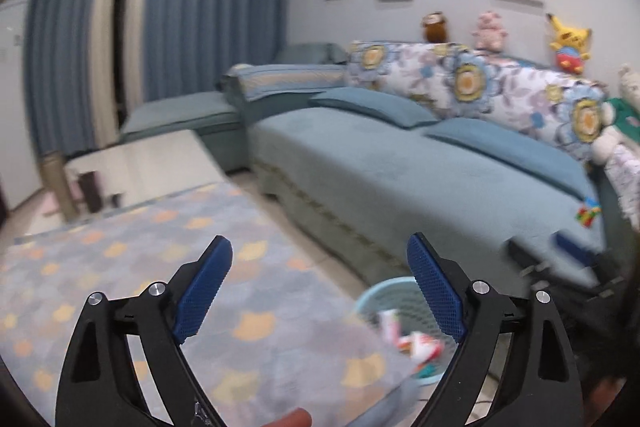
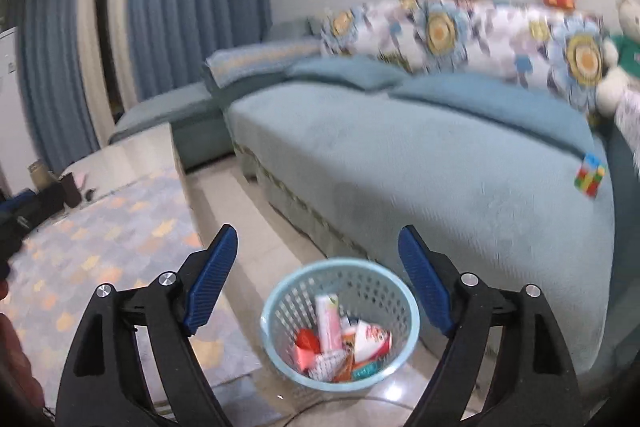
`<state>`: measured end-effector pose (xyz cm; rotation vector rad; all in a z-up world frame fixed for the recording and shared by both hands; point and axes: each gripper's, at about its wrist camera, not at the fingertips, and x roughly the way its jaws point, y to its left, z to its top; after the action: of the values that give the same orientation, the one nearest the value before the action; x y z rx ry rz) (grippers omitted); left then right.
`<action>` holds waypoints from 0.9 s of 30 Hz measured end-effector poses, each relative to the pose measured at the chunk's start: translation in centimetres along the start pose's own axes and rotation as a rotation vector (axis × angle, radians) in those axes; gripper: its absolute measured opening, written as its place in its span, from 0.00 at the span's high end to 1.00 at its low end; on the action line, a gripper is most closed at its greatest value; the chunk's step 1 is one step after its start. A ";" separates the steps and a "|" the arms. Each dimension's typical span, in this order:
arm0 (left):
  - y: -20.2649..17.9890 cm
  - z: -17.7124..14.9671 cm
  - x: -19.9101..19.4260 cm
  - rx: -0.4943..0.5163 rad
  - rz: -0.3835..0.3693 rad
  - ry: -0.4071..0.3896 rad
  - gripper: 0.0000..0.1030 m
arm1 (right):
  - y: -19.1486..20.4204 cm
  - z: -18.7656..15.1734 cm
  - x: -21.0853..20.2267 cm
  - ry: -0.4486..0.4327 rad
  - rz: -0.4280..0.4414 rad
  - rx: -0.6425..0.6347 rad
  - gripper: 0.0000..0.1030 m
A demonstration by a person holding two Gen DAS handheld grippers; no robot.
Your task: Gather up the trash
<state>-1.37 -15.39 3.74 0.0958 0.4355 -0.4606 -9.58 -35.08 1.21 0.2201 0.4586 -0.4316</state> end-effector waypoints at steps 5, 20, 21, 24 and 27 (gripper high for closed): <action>1.9 -2.0 -1.2 -0.076 0.112 -0.048 0.16 | 3.0 -1.0 -2.7 -0.105 -0.089 -0.071 0.20; 2.9 -3.3 0.1 -0.082 0.231 -0.045 0.16 | 5.5 -3.0 -2.0 -0.095 -0.135 -0.070 0.16; 3.1 -3.3 0.0 -0.088 0.229 -0.048 0.16 | 5.5 -3.0 -1.9 -0.086 -0.132 -0.068 0.16; 2.9 -3.3 0.1 -0.082 0.222 -0.044 0.16 | 5.6 -3.2 -1.8 -0.082 -0.118 -0.072 0.16; 2.8 -3.5 0.1 -0.076 0.217 -0.043 0.16 | 5.9 -3.3 -2.2 -0.096 -0.116 -0.077 0.16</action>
<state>-1.38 -12.23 0.57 0.0583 0.3955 -0.2322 -9.97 -28.12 -0.07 0.0981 0.3937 -0.5353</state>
